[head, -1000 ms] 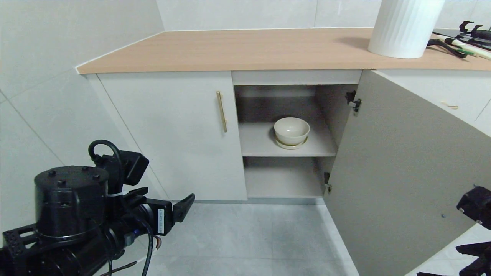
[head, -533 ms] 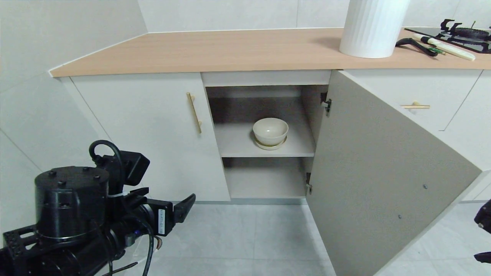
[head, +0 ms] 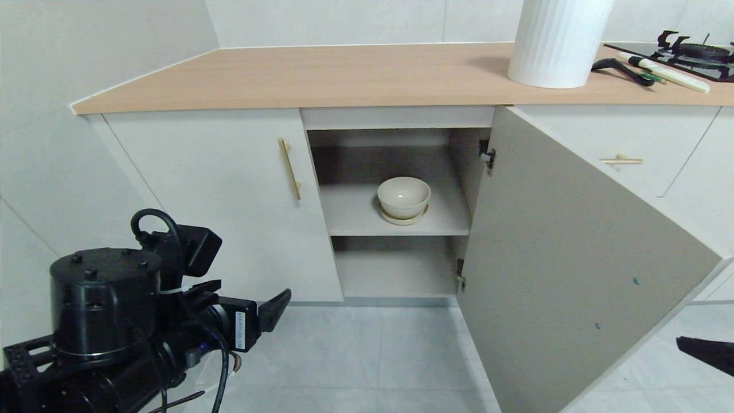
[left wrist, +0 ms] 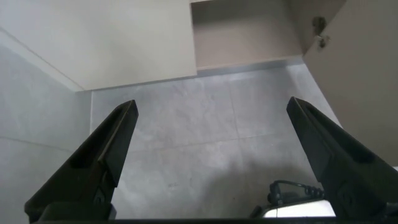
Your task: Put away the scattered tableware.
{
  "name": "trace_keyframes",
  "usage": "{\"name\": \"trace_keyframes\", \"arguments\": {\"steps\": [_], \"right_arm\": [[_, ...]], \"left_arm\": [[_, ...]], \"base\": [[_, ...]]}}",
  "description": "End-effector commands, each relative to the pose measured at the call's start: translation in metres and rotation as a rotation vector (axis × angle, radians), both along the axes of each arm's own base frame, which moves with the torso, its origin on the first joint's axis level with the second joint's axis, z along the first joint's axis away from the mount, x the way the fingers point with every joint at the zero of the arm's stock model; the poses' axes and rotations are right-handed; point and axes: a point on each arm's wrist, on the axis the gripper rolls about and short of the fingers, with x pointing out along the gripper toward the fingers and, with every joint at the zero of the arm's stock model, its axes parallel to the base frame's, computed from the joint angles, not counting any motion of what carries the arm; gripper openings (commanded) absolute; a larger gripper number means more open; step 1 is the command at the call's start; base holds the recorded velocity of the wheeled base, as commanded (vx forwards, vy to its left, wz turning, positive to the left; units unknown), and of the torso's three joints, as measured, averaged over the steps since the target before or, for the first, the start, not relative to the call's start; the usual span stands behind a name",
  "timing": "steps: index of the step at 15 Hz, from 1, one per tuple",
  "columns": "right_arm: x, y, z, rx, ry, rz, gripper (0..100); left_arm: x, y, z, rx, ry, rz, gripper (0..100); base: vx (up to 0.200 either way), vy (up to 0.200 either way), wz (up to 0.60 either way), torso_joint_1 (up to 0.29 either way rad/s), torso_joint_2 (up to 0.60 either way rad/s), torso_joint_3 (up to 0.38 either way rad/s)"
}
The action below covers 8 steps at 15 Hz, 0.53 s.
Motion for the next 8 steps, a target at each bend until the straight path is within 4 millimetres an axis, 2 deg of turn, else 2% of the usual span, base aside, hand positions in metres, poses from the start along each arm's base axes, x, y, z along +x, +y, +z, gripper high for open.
{"name": "trace_keyframes", "arguments": {"steps": [1,4,8], "right_arm": [[0.027,-0.008,-0.007,-0.002,0.034,-0.105,100],[0.050,-0.015,-0.015,0.009,0.023,-0.173,100],[0.076,-0.013,-0.025,0.099,-0.025,-0.232,100]], "left_arm": [[0.000,0.000,0.000,0.000,0.001,0.001,100],[0.000,0.000,0.000,-0.001,-0.002,0.001,100],[0.001,-0.001,0.003,-0.017,-0.015,0.002,100]], "base": [[0.000,0.000,0.00,0.000,0.00,0.000],[0.000,0.000,0.00,0.000,0.00,0.000],[0.000,0.000,0.00,0.000,0.00,0.000]]}}
